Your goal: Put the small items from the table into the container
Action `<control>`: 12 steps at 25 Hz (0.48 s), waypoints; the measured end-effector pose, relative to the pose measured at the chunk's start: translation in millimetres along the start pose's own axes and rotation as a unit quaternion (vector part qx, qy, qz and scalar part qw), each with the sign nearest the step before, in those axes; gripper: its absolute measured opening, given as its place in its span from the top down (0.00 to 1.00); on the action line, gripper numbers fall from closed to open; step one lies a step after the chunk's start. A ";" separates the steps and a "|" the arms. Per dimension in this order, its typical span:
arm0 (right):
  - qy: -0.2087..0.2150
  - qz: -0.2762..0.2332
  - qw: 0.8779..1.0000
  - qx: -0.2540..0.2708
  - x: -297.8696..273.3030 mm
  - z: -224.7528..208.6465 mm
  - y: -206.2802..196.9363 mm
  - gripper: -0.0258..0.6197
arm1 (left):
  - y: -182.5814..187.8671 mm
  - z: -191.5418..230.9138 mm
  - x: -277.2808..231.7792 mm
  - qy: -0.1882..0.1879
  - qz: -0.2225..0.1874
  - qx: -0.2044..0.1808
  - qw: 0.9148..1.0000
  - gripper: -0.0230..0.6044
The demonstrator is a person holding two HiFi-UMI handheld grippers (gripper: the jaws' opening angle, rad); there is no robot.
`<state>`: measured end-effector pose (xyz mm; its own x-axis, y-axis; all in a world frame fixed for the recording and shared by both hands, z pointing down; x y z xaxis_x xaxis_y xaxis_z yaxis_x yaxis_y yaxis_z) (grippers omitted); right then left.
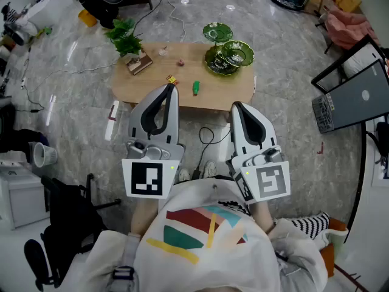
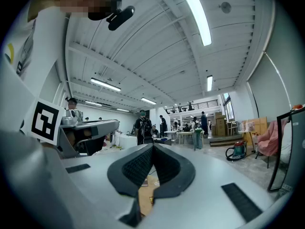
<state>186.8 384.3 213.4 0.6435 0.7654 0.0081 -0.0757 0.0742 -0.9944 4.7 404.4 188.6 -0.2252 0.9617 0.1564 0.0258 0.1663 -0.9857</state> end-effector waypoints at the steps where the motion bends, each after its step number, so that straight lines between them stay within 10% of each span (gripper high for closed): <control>1: 0.001 -0.002 1.000 0.000 -1.6 -0.7 -0.9 0.94 | -0.4 0.5 -1.8 0.001 -0.004 0.000 1.000 0.95; 12: 0.005 -0.019 1.000 0.012 -7.4 -19.3 -10.0 0.94 | -9.3 8.1 -13.1 0.033 -0.010 0.003 0.999 0.95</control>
<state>197.5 365.6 221.3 0.6537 0.7554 0.0454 -0.0689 0.1192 -0.9905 -0.5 388.5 195.2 -0.1601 0.9708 0.1788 0.0159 0.1837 -0.9829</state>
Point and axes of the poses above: the fingertips, and each gripper's own axes: x backward along the fingers, z to its left, y out of its top, the point moved 7 cm from there along x, backward along the fingers, and after that the axes turned 7 degrees about x, right-handed, at the moved point
